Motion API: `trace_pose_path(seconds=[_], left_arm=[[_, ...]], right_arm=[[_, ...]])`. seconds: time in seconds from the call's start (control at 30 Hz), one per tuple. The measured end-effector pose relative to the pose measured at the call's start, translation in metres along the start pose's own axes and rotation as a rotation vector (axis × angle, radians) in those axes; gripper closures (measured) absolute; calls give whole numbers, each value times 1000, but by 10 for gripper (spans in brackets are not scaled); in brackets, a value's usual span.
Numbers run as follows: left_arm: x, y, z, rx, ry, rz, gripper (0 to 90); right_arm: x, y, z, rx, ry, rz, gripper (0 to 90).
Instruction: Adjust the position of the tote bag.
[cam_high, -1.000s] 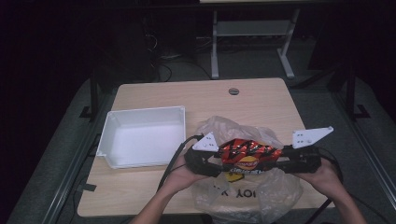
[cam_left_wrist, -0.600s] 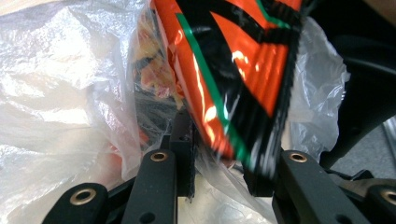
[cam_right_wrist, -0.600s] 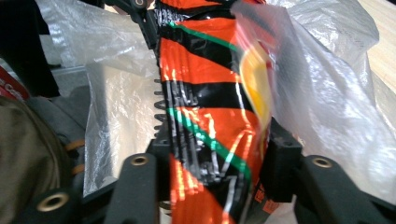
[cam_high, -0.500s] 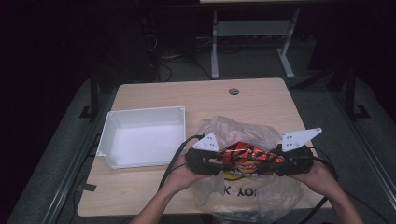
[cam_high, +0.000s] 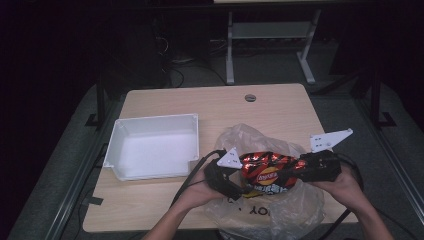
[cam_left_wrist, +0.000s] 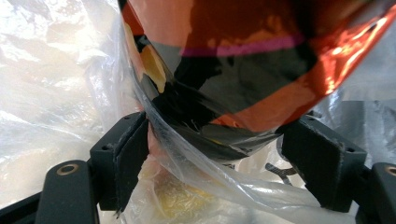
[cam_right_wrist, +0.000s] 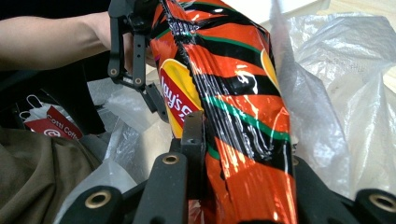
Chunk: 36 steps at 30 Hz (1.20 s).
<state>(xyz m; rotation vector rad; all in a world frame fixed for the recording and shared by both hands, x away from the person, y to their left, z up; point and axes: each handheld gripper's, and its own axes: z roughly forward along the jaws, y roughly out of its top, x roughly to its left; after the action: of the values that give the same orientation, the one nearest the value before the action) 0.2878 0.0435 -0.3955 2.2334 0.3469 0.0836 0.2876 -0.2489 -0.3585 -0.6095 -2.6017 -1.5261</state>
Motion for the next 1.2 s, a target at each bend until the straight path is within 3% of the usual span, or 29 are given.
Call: trace_pose_path(seconds=[0.23,0.3,0.33,0.5,0.53,0.6,0.67,0.73,0.8,0.9,1.0,1.2], left_arm=[[2,2,-6,-39,-22,2,309],[1,3,-8,-44,-34,13,428],[1,3,-8,-42,-34,22,428],[5,-1,-11,-51,-34,5,670],[6,-2,-11,-56,-36,1,693],[6,-3,-12,-63,-33,-4,708],[8,-3,-13,-64,-32,-6,748],[8,-3,-13,-66,-33,-7,770],[9,-3,-14,-82,-50,-36,778],[10,-3,-14,-85,-58,-43,781],[10,-4,-13,-88,-67,-60,786],[11,-5,-14,-87,-67,-61,787]], right_arm=[[-2,-5,3,-7,11,25,743],[-1,-4,4,1,0,19,728],[0,-3,5,9,-9,11,716],[6,3,8,43,-58,-53,614],[10,4,9,50,-94,-104,572],[12,5,9,50,-102,-120,550],[17,8,9,61,-139,-206,501],[18,9,9,70,-148,-222,483],[20,12,7,81,-179,-265,461],[21,12,6,83,-187,-280,451],[24,9,7,79,-213,-330,432],[20,2,12,94,-235,-340,393]])
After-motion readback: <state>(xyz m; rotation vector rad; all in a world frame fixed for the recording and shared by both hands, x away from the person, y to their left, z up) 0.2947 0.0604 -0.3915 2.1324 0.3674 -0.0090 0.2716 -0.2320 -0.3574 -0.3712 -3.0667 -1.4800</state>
